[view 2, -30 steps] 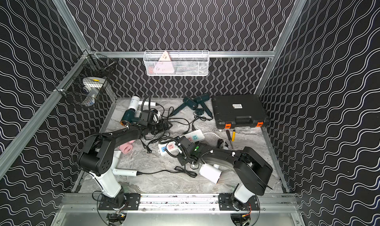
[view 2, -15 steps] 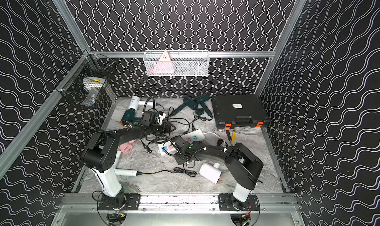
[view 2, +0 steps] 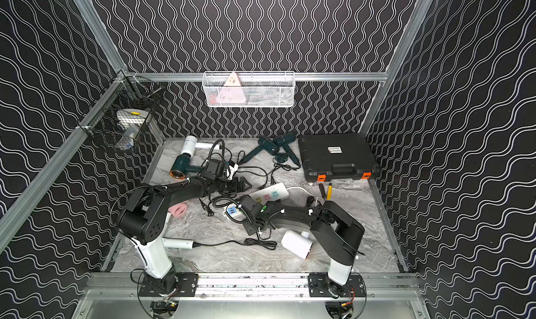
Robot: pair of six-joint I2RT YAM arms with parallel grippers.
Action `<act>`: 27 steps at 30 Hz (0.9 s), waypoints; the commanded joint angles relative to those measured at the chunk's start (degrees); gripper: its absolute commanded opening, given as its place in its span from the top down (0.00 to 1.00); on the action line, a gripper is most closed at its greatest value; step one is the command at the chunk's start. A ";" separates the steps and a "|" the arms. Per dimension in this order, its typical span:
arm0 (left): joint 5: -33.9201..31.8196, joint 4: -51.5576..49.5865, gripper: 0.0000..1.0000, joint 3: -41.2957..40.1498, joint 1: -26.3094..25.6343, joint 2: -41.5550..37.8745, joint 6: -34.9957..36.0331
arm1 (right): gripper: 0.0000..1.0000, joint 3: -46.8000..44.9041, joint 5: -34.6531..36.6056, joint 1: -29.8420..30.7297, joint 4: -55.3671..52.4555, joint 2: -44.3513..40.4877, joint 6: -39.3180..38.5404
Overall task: Charge the blow dryers
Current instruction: Insert the plug into the socket.
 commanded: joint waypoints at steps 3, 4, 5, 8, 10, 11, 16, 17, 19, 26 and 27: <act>-3.83 0.00 0.13 -3.43 0.09 -1.72 -0.11 | 1.00 1.43 2.13 0.36 -1.08 1.21 1.61; -3.44 0.37 0.13 -3.92 0.05 -1.58 -0.30 | 1.00 1.67 2.47 0.36 -1.26 1.34 1.70; -2.96 0.72 0.14 -4.38 0.02 -1.41 -0.62 | 1.00 1.91 2.85 0.36 -1.47 1.53 1.78; -1.25 2.74 0.14 -6.19 -0.20 -1.98 -1.98 | 1.00 2.77 3.57 0.36 -2.05 1.93 1.63; -0.32 3.75 0.14 -6.94 -0.68 -2.63 -2.51 | 1.00 3.48 4.01 0.36 -2.65 2.52 1.54; -0.12 3.91 0.14 -7.12 -0.95 -2.92 -2.65 | 1.00 3.87 4.20 0.36 -3.08 2.99 1.45; 1.44 4.91 0.14 -7.45 -1.84 -3.54 -3.81 | 1.00 6.04 5.08 0.36 -4.25 4.03 1.10; 1.47 5.01 0.15 -7.52 -1.92 -3.70 -3.92 | 1.00 6.25 5.17 0.36 -4.45 4.04 1.09; 1.39 4.89 0.15 -7.43 -1.95 -3.79 -3.77 | 1.00 6.48 5.25 0.35 -4.65 4.13 0.93; 3.34 4.61 0.17 -4.01 -1.92 -1.34 -3.62 | 1.00 5.22 4.49 0.28 -2.30 2.79 0.39; 3.73 4.17 0.18 -3.46 -1.94 -0.81 -3.50 | 1.00 4.64 4.46 0.29 -1.46 2.38 0.39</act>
